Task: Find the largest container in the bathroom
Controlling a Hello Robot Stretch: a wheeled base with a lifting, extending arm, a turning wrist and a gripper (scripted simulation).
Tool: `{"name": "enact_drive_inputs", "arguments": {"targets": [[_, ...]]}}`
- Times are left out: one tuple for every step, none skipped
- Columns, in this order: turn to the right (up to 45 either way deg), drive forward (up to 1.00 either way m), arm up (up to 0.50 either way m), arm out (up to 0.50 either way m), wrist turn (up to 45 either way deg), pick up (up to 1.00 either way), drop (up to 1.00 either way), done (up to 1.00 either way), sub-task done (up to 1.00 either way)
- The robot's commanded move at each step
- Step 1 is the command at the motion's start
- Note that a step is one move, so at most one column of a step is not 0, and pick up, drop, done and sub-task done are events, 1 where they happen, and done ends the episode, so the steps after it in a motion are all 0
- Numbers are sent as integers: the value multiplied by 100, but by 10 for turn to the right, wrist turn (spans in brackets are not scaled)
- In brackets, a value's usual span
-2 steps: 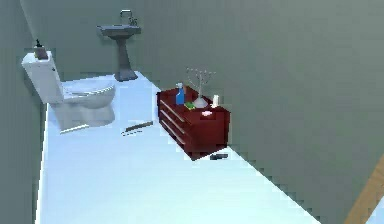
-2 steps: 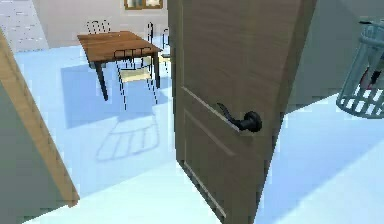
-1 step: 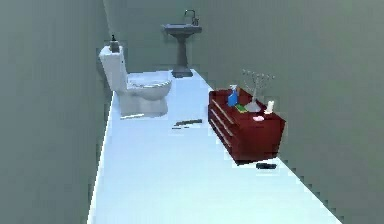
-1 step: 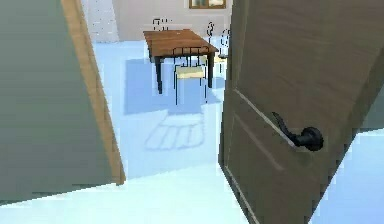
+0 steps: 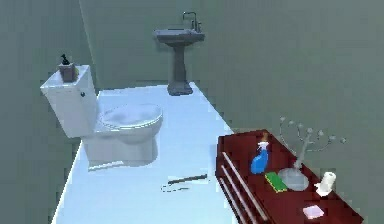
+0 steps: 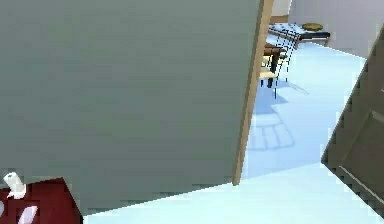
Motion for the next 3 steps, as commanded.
{"name": "enact_drive_inputs", "arguments": {"targets": [[-30, 0, 0, 0, 0, 0, 0, 0, 0], [0, 20, 0, 0, 0, 0, 0, 0, 0], [-90, 0, 0, 0, 0, 0, 0, 0, 0]]}}
